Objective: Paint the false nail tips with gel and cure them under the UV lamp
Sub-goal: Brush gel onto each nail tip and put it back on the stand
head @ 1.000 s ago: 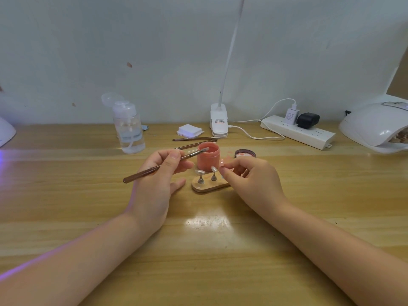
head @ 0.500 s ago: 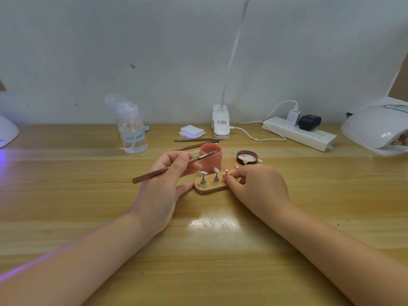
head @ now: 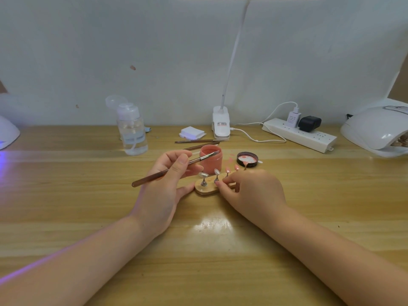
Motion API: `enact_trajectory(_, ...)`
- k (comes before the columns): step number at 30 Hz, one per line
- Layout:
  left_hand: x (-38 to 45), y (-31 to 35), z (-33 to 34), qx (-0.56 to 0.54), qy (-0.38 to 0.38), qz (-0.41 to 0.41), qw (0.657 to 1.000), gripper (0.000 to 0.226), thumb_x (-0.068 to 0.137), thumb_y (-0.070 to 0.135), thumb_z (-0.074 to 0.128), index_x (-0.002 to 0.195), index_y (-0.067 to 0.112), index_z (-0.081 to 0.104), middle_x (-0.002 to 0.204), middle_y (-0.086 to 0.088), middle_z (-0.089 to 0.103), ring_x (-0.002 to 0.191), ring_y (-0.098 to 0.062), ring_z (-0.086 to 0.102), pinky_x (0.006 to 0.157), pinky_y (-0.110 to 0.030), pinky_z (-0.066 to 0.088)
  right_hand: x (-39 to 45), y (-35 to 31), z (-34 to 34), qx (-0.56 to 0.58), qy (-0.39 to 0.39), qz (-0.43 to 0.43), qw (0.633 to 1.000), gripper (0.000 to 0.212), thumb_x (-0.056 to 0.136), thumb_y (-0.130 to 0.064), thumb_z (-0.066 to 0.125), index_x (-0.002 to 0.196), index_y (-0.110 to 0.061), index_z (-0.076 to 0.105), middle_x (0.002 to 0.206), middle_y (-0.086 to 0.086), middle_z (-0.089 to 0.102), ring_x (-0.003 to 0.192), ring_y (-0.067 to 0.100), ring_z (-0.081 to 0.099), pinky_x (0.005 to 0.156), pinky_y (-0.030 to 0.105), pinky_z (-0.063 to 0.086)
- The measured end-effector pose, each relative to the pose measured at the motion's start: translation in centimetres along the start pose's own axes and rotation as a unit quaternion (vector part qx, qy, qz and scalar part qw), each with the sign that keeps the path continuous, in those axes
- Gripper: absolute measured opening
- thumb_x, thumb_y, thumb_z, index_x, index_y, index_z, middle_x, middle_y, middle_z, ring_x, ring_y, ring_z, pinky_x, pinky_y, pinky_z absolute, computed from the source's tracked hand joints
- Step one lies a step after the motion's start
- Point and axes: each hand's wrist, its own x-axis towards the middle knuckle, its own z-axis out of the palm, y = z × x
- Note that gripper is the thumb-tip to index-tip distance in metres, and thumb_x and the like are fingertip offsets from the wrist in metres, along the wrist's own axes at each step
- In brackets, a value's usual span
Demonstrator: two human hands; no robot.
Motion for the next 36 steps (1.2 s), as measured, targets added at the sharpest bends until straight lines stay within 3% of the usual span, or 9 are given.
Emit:
enact_trajectory(3,-0.1,-0.1,-0.1,0.006,-0.013,-0.001,1.0,0.027,0.081,0.035,0.059,0.101,0.018,0.061,0.085,0.006,0.07,0.089,-0.009,0.067,0.094,-0.056,0.05,0.2,0.1,-0.1,0.005,-0.02,-0.005,1.0,0.033,0.093,-0.056,0.046,0.102,-0.036,0.072,0.082,-0.007,0.068,0.082,0.013,0.061,0.052,0.025,0.029)
enact_trajectory(7,-0.2,-0.3,-0.2,0.022,-0.028,0.005,0.999,0.025,0.082,0.036,0.06,0.1,0.019,0.063,0.089,0.007,0.071,0.094,-0.012,0.067,0.094,-0.054,0.052,0.3,0.3,-0.2,0.018,-0.038,-0.006,0.999,0.032,0.095,-0.05,0.046,0.103,-0.033,0.072,0.083,-0.006,0.068,0.082,0.015,0.06,0.055,0.025,0.033)
enact_trajectory(12,-0.1,-0.2,-0.1,0.078,0.008,0.05,0.996,0.026,0.085,0.04,0.061,0.096,0.017,0.063,0.085,0.007,0.072,0.09,-0.011,0.069,0.092,-0.052,0.054,0.1,0.3,-0.1,0.02,-0.01,-0.032,0.999,0.026,0.095,-0.045,0.049,0.099,-0.031,0.071,0.081,-0.005,0.068,0.082,0.016,0.06,0.057,0.027,0.032)
enact_trajectory(15,0.7,0.5,-0.1,0.152,0.038,0.131,0.979,0.023,0.092,0.035,0.058,0.091,0.013,0.064,0.078,0.003,0.071,0.077,-0.013,0.068,0.078,-0.041,0.059,-0.1,0.2,-0.1,0.043,0.014,-0.039,0.998,0.021,0.092,-0.043,0.055,0.092,-0.03,0.072,0.076,-0.006,0.068,0.077,0.016,0.062,0.055,0.027,0.033)
enact_trajectory(18,2.4,1.9,-0.1,0.2,0.054,0.155,0.966,0.022,0.097,0.03,0.057,0.089,0.011,0.065,0.069,0.004,0.069,0.063,-0.005,0.061,0.061,-0.031,0.059,-0.3,0.1,-0.1,0.056,0.038,-0.048,0.997,0.018,0.09,-0.039,0.06,0.085,-0.026,0.072,0.074,-0.006,0.069,0.075,0.017,0.064,0.054,0.026,0.037)
enact_trajectory(21,4.6,3.4,0.2,0.274,0.062,0.139,0.95,0.022,0.096,0.031,0.059,0.088,0.011,0.067,0.061,0.012,0.066,0.055,0.003,0.057,0.049,-0.02,0.052,-0.3,0.1,-0.2,0.056,0.03,-0.045,0.997,0.021,0.091,-0.039,0.058,0.087,-0.024,0.072,0.081,-0.006,0.072,0.082,0.016,0.066,0.062,0.032,0.048)
enact_trajectory(24,7.1,4.6,0.6,0.373,0.047,0.086,0.923,0.018,0.093,0.031,0.06,0.084,0.016,0.067,0.057,0.014,0.065,0.049,0.007,0.054,0.044,-0.016,0.047,-0.3,0.1,-0.2,0.075,0.023,-0.039,0.996,0.02,0.091,-0.038,0.058,0.088,-0.023,0.072,0.084,-0.007,0.072,0.083,0.015,0.065,0.068,0.033,0.049)
enact_trajectory(30,10.4,5.6,2.5,0.502,-0.009,-0.006,0.865,0.02,0.086,0.022,0.061,0.073,0.008,0.068,0.08,-0.008,0.073,0.061,-0.019,0.055,0.062,-0.03,0.048,0.0,0.2,-0.2,0.142,0.037,-0.011,0.989,0.011,0.085,-0.028,0.067,0.087,-0.02,0.074,0.08,-0.005,0.072,0.077,0.014,0.065,0.071,0.034,0.05)
enact_trajectory(36,11.8,4.7,3.7,0.548,-0.034,-0.01,0.836,0.021,0.086,0.021,0.063,0.082,0.003,0.072,0.076,-0.004,0.074,0.065,-0.021,0.063,0.075,-0.037,0.059,-0.1,0.3,-0.1,0.189,0.058,-0.028,0.98,0.005,0.082,-0.022,0.072,0.085,-0.02,0.076,0.077,-0.01,0.072,0.059,-0.001,0.051,0.065,0.027,0.049)
